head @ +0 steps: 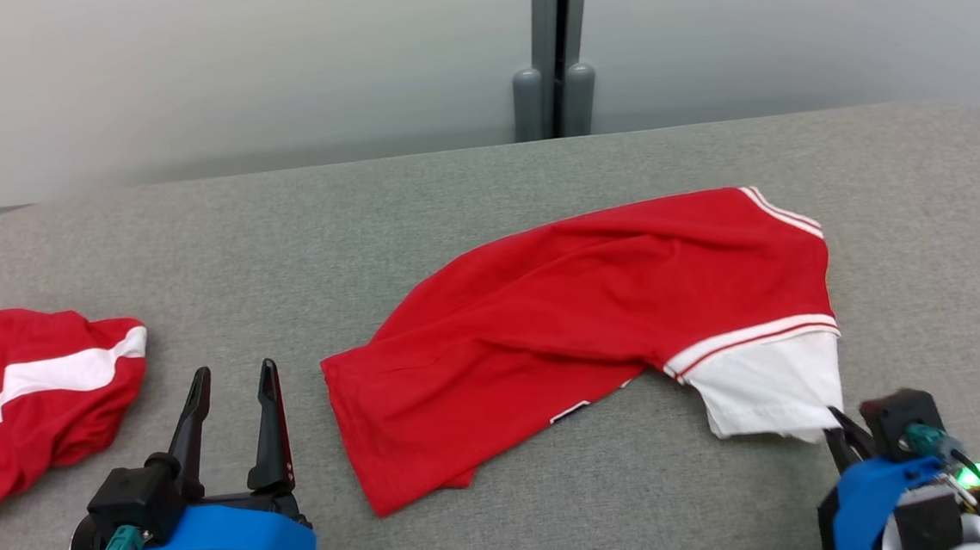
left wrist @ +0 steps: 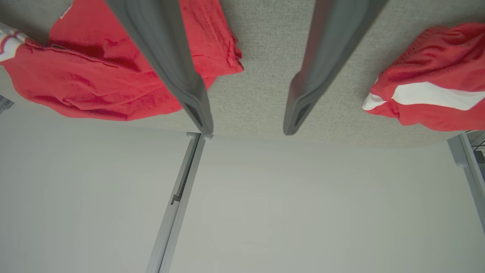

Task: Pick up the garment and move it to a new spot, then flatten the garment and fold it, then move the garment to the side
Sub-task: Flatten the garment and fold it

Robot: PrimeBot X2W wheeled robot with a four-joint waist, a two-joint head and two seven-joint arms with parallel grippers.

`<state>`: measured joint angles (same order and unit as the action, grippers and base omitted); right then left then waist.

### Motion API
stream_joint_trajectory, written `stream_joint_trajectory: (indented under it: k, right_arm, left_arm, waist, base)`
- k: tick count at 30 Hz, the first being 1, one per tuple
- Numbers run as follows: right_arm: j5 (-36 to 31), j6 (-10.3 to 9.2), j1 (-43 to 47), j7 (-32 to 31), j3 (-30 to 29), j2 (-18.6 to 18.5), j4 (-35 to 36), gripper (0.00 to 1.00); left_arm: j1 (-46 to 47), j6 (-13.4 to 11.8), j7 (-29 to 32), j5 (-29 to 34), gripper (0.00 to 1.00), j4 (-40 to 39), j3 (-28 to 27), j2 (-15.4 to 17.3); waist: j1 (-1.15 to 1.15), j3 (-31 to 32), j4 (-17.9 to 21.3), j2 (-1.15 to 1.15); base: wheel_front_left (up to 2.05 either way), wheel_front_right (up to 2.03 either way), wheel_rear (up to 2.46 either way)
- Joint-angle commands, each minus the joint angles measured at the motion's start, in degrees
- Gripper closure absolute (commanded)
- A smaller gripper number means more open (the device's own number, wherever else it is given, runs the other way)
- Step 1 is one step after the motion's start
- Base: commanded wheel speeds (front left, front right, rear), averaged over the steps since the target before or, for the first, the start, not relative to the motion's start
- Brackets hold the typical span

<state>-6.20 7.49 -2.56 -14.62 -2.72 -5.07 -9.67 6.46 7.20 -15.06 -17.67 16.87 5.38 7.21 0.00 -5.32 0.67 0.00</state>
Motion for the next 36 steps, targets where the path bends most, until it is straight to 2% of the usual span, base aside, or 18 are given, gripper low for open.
stream_joint_trajectory:
  k: [1, 8, 9, 10, 11, 16, 20, 23, 29, 36]
  right_arm:
    - [0.30, 0.01, 1.44, -0.72, -0.37, -0.24, 0.96, 1.00]
    - [3.01, 0.01, 8.40, -7.34, -2.52, 0.65, 7.85, 1.00]
    - [3.40, 0.01, 9.15, -7.93, -2.63, 0.85, 8.14, 0.62]
    - [3.82, 0.01, 9.74, -8.70, -2.76, 1.06, 8.26, 0.09]
    - [4.62, 0.01, 10.28, -9.52, -2.80, 1.27, 8.42, 0.00]
    - [10.70, 0.00, 10.51, -11.79, -0.79, 1.99, 13.07, 0.00]
    - [15.01, 0.01, 8.92, -7.90, 0.23, 2.17, 17.80, 0.00]
    - [16.47, 0.01, 7.21, -2.41, -0.22, 2.16, 18.98, 0.00]
    - [16.33, 0.01, 3.21, 7.43, -1.31, 2.16, 14.02, 0.00]
    - [15.74, 0.01, -0.15, 10.21, 0.17, 2.17, 7.18, 0.00]
  left_arm:
    - [-0.31, 0.21, -0.16, -0.28, 0.00, -0.07, -0.30, 0.28]
    - [-0.15, 0.18, -0.17, -0.22, 0.00, -0.40, -0.80, 0.30]
    - [-0.10, 0.19, -0.17, -0.21, 0.00, -0.35, -0.90, 0.36]
    - [-0.04, 0.19, -0.17, -0.19, 0.00, -0.30, -0.98, 0.40]
    - [0.03, 0.20, -0.17, -0.18, 0.00, -0.25, -1.04, 0.41]
    - [-0.67, 0.21, -0.17, -0.14, 0.00, -0.13, -1.68, 0.48]
    - [-1.32, 0.22, -0.16, -0.03, 0.00, 0.03, -1.98, 0.31]
    - [-1.40, 0.22, -0.17, 0.08, 0.00, 0.29, -2.06, 0.11]
    - [-1.31, 0.26, -0.16, 0.43, 0.00, 1.85, -1.18, -0.02]
    - [2.12, 0.35, 4.53, -0.66, 0.00, 5.83, 2.77, -0.45]
  waist:
    - [0.00, 0.30, 0.53, 0.00]
    - [0.00, 0.07, 1.63, 0.00]
    - [0.00, 0.05, 1.70, 0.00]
    - [0.00, 0.05, 1.74, 0.00]
    - [0.00, 0.05, 1.76, 0.00]
    - [0.00, 0.54, 2.29, 0.00]
    - [0.00, 1.11, 2.58, 0.00]
    - [0.00, 1.45, 2.78, 0.00]
    - [0.00, 1.70, 3.12, 0.00]
    - [0.00, 0.97, 2.98, 0.00]
  base:
    - [0.00, 0.00, 0.00]
    - [0.00, 0.00, 0.00]
    - [0.00, 0.00, 0.00]
    - [0.00, 0.00, 0.00]
    - [0.00, 0.00, 0.00]
    - [0.00, 0.00, 0.00]
    - [0.00, 0.00, 0.00]
    - [0.00, 0.00, 0.00]
    - [0.00, 0.00, 0.00]
    - [0.00, 0.00, 0.00]
